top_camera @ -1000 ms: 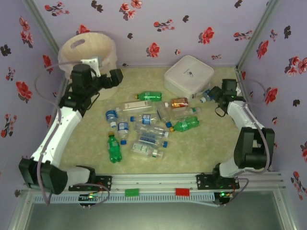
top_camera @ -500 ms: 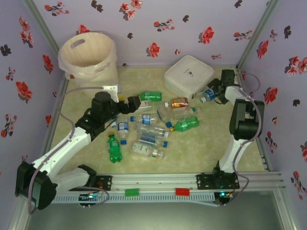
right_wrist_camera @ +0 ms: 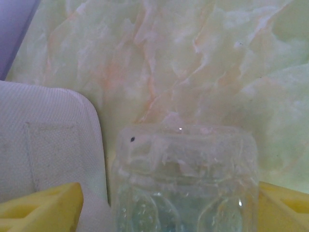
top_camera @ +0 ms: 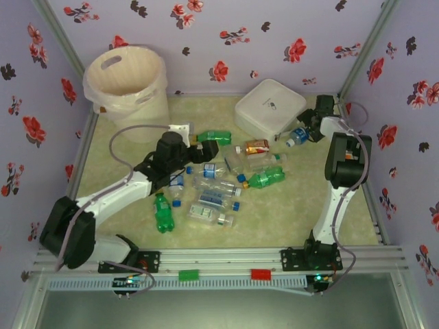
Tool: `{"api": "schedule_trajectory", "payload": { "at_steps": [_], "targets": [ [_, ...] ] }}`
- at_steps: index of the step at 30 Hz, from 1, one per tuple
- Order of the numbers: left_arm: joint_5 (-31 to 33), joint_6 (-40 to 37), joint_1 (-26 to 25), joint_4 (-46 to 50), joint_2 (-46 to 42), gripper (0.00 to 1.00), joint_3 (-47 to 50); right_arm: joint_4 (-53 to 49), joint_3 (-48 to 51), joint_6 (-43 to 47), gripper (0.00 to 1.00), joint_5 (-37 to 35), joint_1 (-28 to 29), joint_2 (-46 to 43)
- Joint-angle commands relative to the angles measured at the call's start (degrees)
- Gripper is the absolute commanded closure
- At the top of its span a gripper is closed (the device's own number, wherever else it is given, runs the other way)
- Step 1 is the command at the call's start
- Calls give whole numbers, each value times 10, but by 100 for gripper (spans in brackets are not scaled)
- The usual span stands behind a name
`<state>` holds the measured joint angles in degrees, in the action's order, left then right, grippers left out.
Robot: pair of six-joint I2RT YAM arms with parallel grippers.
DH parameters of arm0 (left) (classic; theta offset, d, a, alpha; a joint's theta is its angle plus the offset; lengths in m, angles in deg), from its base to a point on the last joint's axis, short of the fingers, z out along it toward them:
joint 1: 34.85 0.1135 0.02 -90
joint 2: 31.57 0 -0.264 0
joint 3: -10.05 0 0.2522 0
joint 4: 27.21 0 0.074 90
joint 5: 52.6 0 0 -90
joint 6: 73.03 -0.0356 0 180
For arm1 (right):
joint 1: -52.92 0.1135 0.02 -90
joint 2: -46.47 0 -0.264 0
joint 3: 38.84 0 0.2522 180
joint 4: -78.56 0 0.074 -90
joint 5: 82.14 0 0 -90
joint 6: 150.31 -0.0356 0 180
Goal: Put the plastic bottles in the bin
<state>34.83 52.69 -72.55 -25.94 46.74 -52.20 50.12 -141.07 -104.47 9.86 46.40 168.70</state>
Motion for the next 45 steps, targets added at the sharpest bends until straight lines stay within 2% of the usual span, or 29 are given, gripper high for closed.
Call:
{"api": "schedule_trajectory", "payload": {
  "at_steps": [1, 6, 9, 14, 17, 22, 29, 34, 38, 41, 45],
  "targets": [
    [13, 14, -11, -79, 27, 0, -36, -15, -3, -10, 17, 6, -4, 11],
    [21, 22, -13, -93, 47, 0, -32, -6, 15, -27, 16, 16, -6, 16],
    [23, 7, -13, -98, 48, 0, -21, 6, 19, -35, 18, 29, -8, 22],
    [34, -9, -13, -81, 51, 0, -22, 7, 40, -30, 27, 34, -8, 6],
    [37, 1, -13, -91, 49, 0, -9, 26, 74, -22, 37, 19, -9, -16],
    [43, 11, -13, -92, 42, 0, 23, 23, 106, 17, 49, 37, -14, -50],
    [37, 2, -13, -79, 18, 0, 29, 21, 168, 62, 52, 38, -14, -154],
    [-14, -13, -12, -57, 22, 0, 3, 17, 223, 74, 52, 57, -12, -272],
    [-86, -19, -12, -67, 30, 0, -12, 26, 270, 67, 52, 88, 6, -372],
    [-143, -20, -13, -66, 28, 0, -24, 26, 292, 61, 52, 90, 45, -440],
    [-179, -25, -18, -63, 18, 0, -26, 33, 312, 48, 52, 77, 124, -500]
  ]
}}
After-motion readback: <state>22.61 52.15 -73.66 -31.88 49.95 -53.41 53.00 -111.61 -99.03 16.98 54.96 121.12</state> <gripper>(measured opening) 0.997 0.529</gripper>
